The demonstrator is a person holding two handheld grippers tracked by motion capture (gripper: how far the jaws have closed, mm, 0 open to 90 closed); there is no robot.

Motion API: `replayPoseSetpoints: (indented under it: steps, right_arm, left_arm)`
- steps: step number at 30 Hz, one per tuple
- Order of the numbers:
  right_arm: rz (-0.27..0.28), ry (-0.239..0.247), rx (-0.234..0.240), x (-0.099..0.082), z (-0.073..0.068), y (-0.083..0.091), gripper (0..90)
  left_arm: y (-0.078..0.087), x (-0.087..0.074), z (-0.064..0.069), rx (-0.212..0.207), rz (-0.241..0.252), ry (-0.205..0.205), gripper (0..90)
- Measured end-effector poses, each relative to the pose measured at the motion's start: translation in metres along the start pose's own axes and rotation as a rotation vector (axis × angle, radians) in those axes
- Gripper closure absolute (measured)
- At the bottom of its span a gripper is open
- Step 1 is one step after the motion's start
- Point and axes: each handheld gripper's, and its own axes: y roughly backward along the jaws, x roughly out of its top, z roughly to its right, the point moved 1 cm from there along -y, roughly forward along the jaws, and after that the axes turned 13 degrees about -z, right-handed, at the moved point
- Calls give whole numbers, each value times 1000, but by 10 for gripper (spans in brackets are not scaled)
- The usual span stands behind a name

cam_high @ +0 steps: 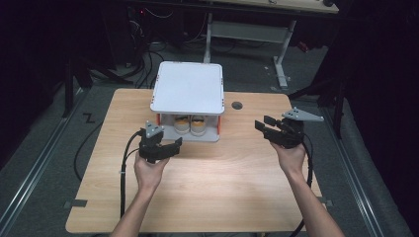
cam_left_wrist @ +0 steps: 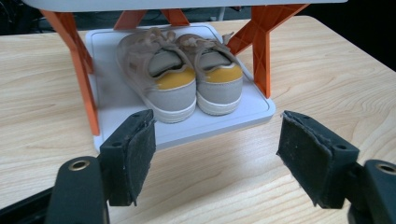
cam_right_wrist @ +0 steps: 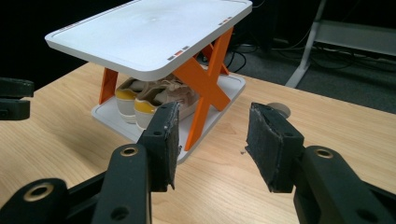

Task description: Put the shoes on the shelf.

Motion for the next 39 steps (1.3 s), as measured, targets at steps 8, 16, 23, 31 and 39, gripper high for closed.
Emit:
replayPoseSetpoints:
  steps: [8, 16, 23, 31, 39]
  right_arm:
    - [16, -20, -5, -15, 8, 15, 535]
    - [19, -48, -15, -30, 14, 18, 533]
    - [11, -56, -18, -44, 16, 21, 531]
    - [-2, -73, -26, -64, 19, 24, 531]
    - [-19, -91, -30, -81, 22, 24, 531]
  left_arm:
    - [11, -5, -8, -9, 21, 20, 276]
    - [16, -14, -16, -4, 15, 25, 276]
    - [21, -24, -23, -2, 16, 43, 277]
    - [22, -32, -26, 0, 8, 46, 279]
    - [18, -43, -27, -7, -14, 53, 279]
